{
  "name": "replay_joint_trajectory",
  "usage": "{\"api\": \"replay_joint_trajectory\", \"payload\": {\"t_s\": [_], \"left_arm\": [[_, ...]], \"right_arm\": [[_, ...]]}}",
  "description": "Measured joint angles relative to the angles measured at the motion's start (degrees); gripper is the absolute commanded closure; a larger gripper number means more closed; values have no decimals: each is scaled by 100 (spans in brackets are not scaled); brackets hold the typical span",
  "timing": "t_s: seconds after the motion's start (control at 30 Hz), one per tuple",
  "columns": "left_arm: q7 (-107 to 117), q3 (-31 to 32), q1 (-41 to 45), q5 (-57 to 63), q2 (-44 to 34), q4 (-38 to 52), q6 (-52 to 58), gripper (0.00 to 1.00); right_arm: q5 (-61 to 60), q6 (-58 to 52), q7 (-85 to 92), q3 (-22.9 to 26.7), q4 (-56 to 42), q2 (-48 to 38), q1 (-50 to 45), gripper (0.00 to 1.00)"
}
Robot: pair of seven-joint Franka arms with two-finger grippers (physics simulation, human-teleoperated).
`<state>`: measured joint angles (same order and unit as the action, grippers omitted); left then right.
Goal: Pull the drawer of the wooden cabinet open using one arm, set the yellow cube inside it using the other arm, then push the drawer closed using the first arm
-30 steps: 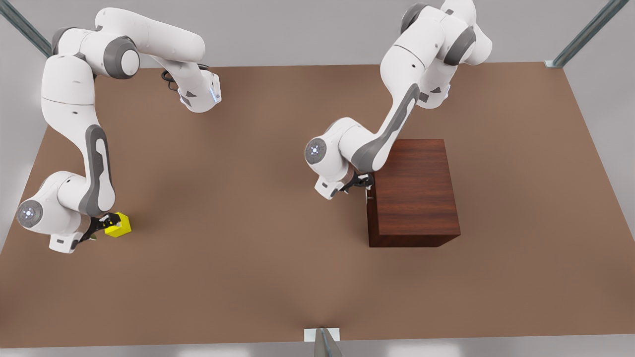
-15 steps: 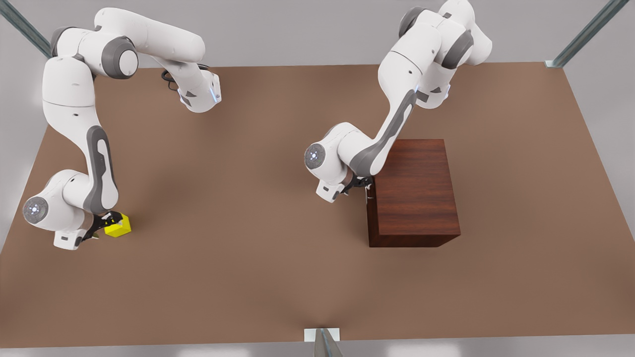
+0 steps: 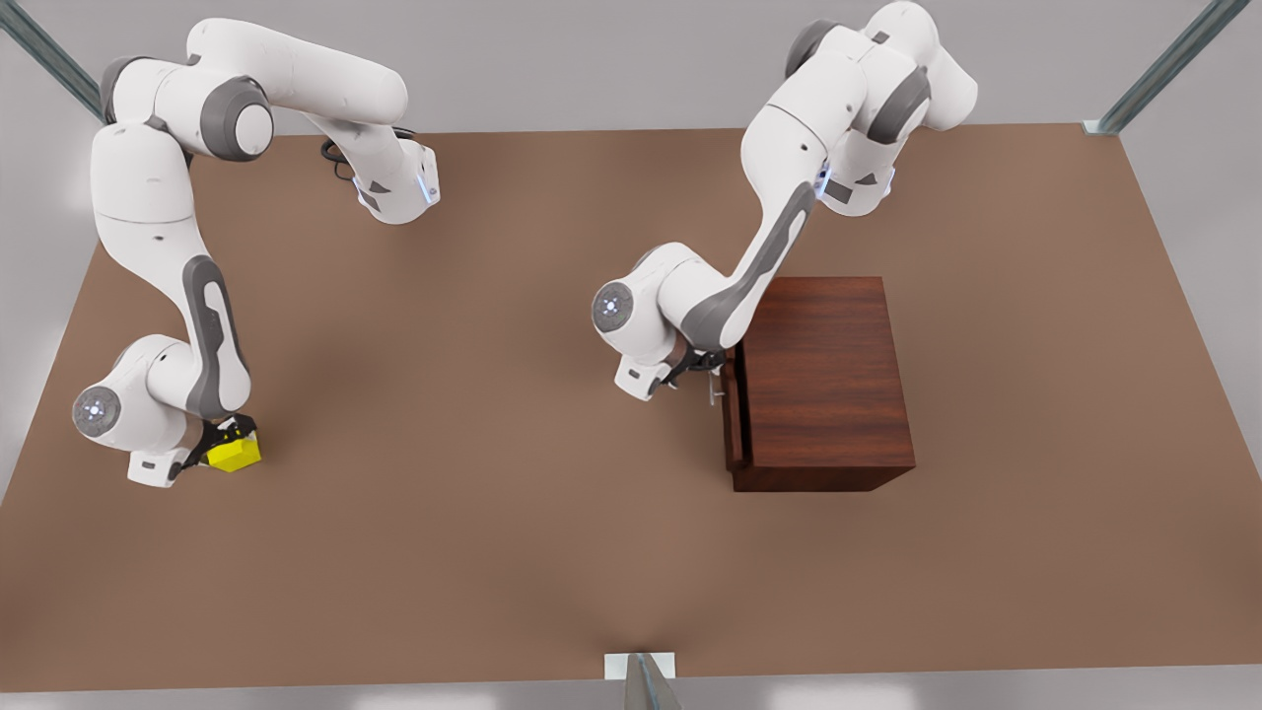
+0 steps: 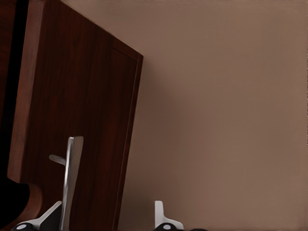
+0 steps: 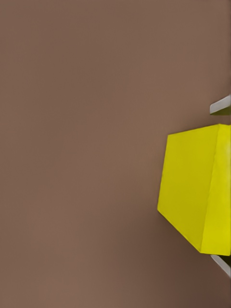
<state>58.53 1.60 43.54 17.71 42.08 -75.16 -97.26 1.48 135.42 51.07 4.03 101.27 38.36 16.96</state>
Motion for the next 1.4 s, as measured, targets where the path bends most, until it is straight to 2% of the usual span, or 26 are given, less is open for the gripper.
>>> {"api": "replay_joint_trajectory", "payload": {"t_s": [0.37, 0.4, 0.53, 0.57, 0.6, 0.67, 0.8, 1.03, 1.4], "left_arm": [[101, -21, 206, -88, -2, 106, 57, 11], [107, -25, 213, -93, -6, 121, 74, 10], [24, -26, 219, -117, -27, 141, 151, 10], [-12, -14, 230, -130, -46, 158, 180, 8], [-47, -11, 215, -156, -59, 329, 236, 0], [-108, -11, 120, -268, -95, 731, 418, 0], [-210, 1, 78, -414, -134, 873, 643, 0], [-641, 16, 291, -349, 178, 882, 795, 0], [-1152, -28, 328, -288, 502, 1044, 608, 3]], "right_arm": [[1, 375, -1, 1, 113, 121, 18, 0], [1, 389, -2, 1, 114, 118, 18, 3], [-15, 418, 8, 1, 114, 103, 18, 35], [-25, 416, 17, 0, 114, 94, 18, 40], [-34, 410, 28, 0, 114, 82, 18, 42], [-47, 386, 45, -5, 114, 43, 15, 42], [-55, 190, 60, -63, 58, -139, -61, 42], [-51, -543, -56, -856, -271, -605, -355, 42], [-144, -990, -229, -1206, -301, -570, -412, 42]]}}
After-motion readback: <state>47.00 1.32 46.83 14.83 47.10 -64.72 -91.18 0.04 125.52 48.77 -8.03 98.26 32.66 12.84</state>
